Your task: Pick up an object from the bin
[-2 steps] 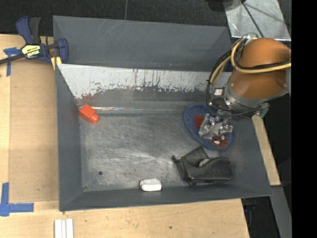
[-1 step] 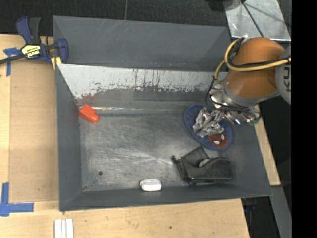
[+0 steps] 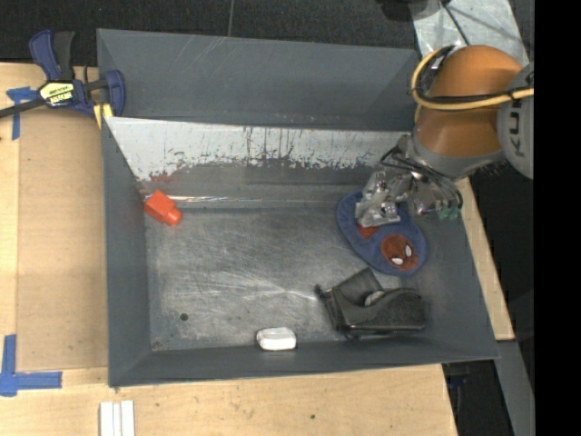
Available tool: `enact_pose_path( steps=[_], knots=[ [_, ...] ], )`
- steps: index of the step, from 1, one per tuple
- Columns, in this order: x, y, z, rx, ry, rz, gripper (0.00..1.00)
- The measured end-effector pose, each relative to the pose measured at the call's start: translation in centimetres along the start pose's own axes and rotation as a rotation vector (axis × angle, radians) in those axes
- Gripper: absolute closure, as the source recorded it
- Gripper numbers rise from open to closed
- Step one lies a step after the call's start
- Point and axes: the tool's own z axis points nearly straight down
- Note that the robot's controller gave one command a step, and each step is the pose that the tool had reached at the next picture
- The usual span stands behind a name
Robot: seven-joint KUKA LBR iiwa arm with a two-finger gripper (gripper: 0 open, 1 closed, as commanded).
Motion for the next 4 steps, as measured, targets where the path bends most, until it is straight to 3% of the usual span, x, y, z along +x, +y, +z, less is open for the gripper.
enact_pose_path(
  steps=[1, 2, 3, 4],
  knots=[
    [0.1, 5.0, 6.2, -0.001, 0.003, -0.255, 1.00],
    [1.8, 1.1, 6.6, -0.006, -0.013, -0.059, 1.00],
    [2.0, 0.7, 6.8, 0.000, -0.007, -0.060, 0.00],
    [0.3, -4.7, 6.1, -0.020, 0.005, -0.374, 0.00]
  ],
)
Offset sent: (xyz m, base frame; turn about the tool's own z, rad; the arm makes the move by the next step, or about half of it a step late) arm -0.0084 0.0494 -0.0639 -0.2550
